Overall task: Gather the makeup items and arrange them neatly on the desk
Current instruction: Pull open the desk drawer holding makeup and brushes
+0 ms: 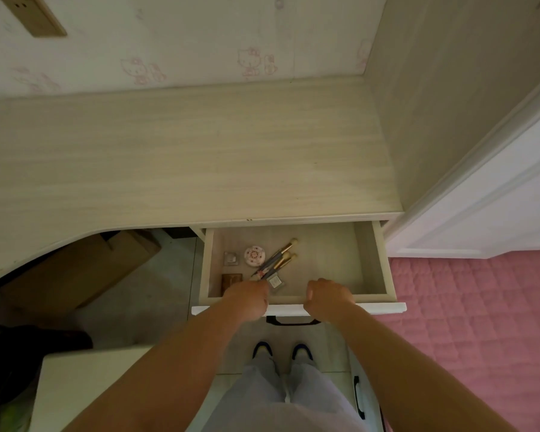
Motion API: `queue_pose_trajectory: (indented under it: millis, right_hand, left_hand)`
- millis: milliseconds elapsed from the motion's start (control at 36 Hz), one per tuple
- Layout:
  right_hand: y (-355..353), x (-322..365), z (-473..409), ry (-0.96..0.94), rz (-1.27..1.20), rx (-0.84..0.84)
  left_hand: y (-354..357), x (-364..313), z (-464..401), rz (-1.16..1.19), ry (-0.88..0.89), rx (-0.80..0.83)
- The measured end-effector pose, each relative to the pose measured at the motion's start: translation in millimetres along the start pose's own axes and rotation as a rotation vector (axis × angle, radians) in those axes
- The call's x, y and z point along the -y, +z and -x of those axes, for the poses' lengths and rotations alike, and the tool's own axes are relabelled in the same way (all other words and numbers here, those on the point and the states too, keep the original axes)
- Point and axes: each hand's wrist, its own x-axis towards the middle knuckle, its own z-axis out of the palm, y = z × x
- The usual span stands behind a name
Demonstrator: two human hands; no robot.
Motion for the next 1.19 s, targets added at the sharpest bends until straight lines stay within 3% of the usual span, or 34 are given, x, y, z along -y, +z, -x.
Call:
queue_pose_trajectory:
  millis: [611,1194]
  right_hand:
    - [32,-7,6,-0.079,0.053,0.185]
    - [45,-5,0,-0.124,0.138,0.354]
  left_hand:
    - [20,-30,4,-0.396,0.136,0.299]
    - [18,-35,19,-0.306,0.187,0.369]
